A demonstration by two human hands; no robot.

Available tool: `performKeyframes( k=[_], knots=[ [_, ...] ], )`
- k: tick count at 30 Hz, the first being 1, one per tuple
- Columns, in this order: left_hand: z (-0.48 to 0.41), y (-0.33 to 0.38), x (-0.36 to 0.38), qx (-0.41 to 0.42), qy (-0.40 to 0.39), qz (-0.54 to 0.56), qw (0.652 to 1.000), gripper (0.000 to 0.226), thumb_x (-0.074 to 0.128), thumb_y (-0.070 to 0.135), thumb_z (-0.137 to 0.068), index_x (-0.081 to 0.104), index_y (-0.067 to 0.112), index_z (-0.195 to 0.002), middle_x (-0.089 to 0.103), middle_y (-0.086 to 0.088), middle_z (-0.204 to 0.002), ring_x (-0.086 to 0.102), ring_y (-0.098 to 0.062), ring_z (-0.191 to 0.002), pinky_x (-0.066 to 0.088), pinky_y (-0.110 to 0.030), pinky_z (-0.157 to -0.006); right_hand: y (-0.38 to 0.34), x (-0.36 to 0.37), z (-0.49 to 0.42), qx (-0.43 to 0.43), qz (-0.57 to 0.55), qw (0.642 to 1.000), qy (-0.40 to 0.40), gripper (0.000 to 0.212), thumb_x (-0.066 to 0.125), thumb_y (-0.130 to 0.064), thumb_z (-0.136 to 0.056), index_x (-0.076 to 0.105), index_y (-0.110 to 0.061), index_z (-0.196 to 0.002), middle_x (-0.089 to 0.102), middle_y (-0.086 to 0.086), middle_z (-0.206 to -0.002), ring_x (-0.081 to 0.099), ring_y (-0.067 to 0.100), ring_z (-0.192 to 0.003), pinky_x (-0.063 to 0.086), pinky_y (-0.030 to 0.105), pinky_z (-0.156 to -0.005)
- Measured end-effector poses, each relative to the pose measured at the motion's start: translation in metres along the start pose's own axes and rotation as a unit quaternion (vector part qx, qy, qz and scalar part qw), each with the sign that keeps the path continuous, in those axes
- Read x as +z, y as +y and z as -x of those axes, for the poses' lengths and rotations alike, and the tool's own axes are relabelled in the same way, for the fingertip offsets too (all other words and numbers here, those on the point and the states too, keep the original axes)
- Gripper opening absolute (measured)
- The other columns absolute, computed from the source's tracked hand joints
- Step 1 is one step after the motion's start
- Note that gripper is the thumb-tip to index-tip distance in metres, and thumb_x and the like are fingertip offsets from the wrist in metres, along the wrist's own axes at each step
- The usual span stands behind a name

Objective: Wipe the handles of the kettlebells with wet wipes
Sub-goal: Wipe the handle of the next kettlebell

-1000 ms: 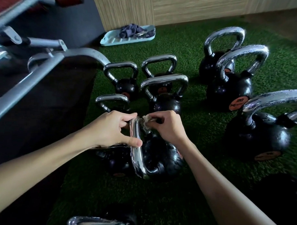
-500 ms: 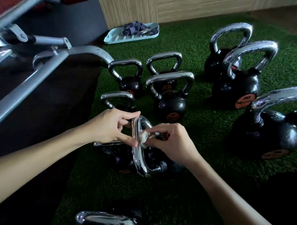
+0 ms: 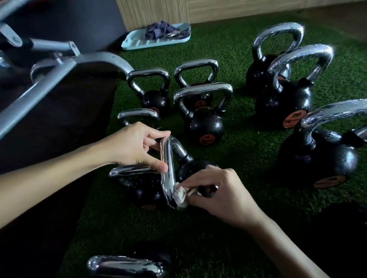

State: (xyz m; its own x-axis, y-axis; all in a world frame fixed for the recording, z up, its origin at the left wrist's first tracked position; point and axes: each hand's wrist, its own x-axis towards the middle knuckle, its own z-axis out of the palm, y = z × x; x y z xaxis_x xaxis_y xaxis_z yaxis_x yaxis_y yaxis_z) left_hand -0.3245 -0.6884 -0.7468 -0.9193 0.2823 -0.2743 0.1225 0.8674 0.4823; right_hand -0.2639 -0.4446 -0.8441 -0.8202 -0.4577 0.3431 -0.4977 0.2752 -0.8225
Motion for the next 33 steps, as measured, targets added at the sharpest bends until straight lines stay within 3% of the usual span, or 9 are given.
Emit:
performKeyframes(
  k=[5,11,14,16,19,25,27,31,33],
  knots=[
    [-0.001,-0.001,-0.002,0.003,-0.012,0.011,1.000,0.104,0.091,0.047,-0.058,0.046,0.033,-0.150,0.054,0.031,-0.051,0.026,-0.008,-0.052,0.036,-0.008,-0.055,0.003,0.000,0.004,-0.039,0.032,0.999,-0.019,0.022,0.084,-0.023,-0.077,0.082,-0.027,-0.098,0.077,-0.020,-0.099,0.068,-0.003,-0.089,0.052,0.033,-0.079],
    [0.003,-0.010,-0.001,0.002,-0.017,0.019,1.000,0.103,0.092,0.050,-0.058,0.045,0.035,-0.149,0.047,0.016,-0.046,0.047,-0.012,-0.074,0.038,-0.004,-0.065,0.013,-0.009,-0.013,-0.008,0.122,0.991,-0.044,0.029,0.082,-0.016,-0.074,0.080,-0.032,-0.099,0.067,-0.023,-0.079,0.057,-0.006,-0.079,0.046,0.015,-0.071],
    [0.003,-0.011,0.000,0.004,-0.017,0.016,1.000,0.106,0.092,0.052,-0.057,0.045,0.034,-0.151,0.060,0.020,-0.057,0.044,-0.007,-0.070,0.038,-0.011,-0.064,0.014,-0.008,-0.031,0.012,0.183,0.976,-0.116,0.028,0.079,-0.022,-0.079,0.079,-0.036,-0.103,0.055,-0.032,-0.074,0.049,-0.007,-0.079,0.051,0.020,-0.075],
    [0.004,-0.009,-0.001,0.007,-0.018,0.006,1.000,0.107,0.091,0.051,-0.057,0.044,0.034,-0.151,0.067,0.029,-0.062,0.046,-0.006,-0.071,0.039,-0.009,-0.062,0.010,-0.007,-0.038,0.013,0.163,0.973,-0.164,0.026,0.078,-0.016,-0.080,0.081,-0.032,-0.101,0.052,-0.033,-0.069,0.051,-0.017,-0.078,0.043,0.007,-0.071],
    [0.009,-0.004,-0.001,0.000,-0.020,0.000,1.000,0.108,0.092,0.052,-0.056,0.045,0.034,-0.151,0.033,0.050,-0.086,0.063,-0.016,-0.088,0.044,-0.015,-0.072,0.003,-0.013,-0.044,0.018,0.122,0.966,-0.228,0.028,0.078,-0.007,-0.078,0.082,-0.024,-0.100,0.072,-0.021,-0.078,0.054,-0.023,-0.072,0.037,0.000,-0.069],
    [0.016,-0.006,-0.005,-0.019,-0.028,-0.001,0.999,0.108,0.093,0.053,-0.054,0.046,0.036,-0.150,0.026,0.051,-0.080,0.062,-0.020,-0.084,0.044,-0.019,-0.073,0.004,-0.006,-0.049,0.053,0.071,0.965,-0.247,0.027,0.076,-0.007,-0.080,0.082,-0.023,-0.101,0.068,-0.022,-0.079,0.059,-0.015,-0.069,0.042,0.006,-0.068],
    [0.016,-0.007,-0.004,-0.022,-0.021,-0.006,1.000,0.108,0.093,0.053,-0.054,0.046,0.037,-0.150,0.029,0.050,-0.081,0.068,-0.024,-0.091,0.043,-0.013,-0.071,0.006,0.003,-0.051,0.059,0.082,0.966,-0.240,0.027,0.077,-0.016,-0.079,0.081,-0.030,-0.101,0.071,-0.021,-0.082,0.061,-0.011,-0.074,0.053,0.020,-0.075],
    [0.016,-0.013,-0.002,-0.026,-0.007,-0.011,1.000,0.110,0.094,0.055,-0.049,0.049,0.040,-0.148,0.068,0.026,-0.073,0.068,-0.011,-0.083,0.040,-0.005,-0.063,0.007,0.009,-0.054,0.099,0.016,0.960,-0.261,0.028,0.079,-0.011,-0.079,0.081,-0.027,-0.102,0.078,-0.008,-0.089,0.069,0.002,-0.079,0.055,0.025,-0.077],
    [0.017,-0.015,-0.001,-0.029,-0.007,-0.010,1.000,0.110,0.093,0.056,-0.050,0.048,0.040,-0.149,0.067,0.029,-0.065,0.069,-0.007,-0.094,0.041,-0.007,-0.069,0.008,0.011,-0.051,0.119,-0.025,0.966,-0.227,0.027,0.081,-0.010,-0.077,0.082,-0.026,-0.099,0.079,-0.006,-0.088,0.074,0.011,-0.083,0.060,0.037,-0.083]
  ],
)
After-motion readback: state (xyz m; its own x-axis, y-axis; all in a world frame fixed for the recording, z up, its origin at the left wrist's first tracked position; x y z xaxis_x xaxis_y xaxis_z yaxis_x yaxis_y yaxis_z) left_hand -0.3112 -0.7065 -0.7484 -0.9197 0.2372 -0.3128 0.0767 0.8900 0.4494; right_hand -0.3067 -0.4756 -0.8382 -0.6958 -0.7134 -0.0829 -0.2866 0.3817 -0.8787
